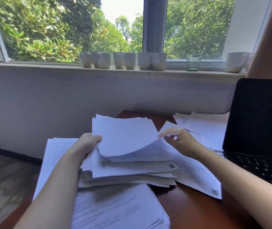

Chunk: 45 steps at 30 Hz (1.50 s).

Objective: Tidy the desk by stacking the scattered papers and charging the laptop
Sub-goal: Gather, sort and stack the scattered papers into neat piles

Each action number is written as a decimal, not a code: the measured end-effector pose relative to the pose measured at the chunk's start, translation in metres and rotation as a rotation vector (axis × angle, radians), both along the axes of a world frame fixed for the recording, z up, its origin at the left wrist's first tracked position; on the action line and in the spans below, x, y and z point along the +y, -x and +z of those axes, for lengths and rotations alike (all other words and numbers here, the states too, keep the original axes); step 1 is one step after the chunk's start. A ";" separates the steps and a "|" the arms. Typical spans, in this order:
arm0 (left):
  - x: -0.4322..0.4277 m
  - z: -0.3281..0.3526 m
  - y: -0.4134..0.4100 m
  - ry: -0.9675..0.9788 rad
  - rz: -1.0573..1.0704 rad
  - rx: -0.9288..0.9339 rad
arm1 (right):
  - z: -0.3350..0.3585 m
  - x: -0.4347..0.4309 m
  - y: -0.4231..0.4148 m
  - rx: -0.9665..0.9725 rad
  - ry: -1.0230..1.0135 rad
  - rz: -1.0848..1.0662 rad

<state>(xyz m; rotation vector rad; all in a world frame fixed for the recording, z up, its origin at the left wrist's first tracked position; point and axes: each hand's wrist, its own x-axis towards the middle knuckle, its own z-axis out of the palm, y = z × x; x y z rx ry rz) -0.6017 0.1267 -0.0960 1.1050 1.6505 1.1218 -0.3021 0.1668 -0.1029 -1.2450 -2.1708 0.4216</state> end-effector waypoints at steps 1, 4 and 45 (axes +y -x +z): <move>0.001 0.000 0.001 0.001 -0.003 0.002 | 0.000 0.000 -0.003 -0.072 0.045 0.003; 0.001 -0.002 0.002 -0.011 -0.015 -0.008 | 0.004 -0.004 -0.014 -0.370 0.120 0.001; -0.003 0.008 -0.017 -0.145 0.104 -0.286 | 0.166 0.024 -0.001 0.680 -0.264 -0.162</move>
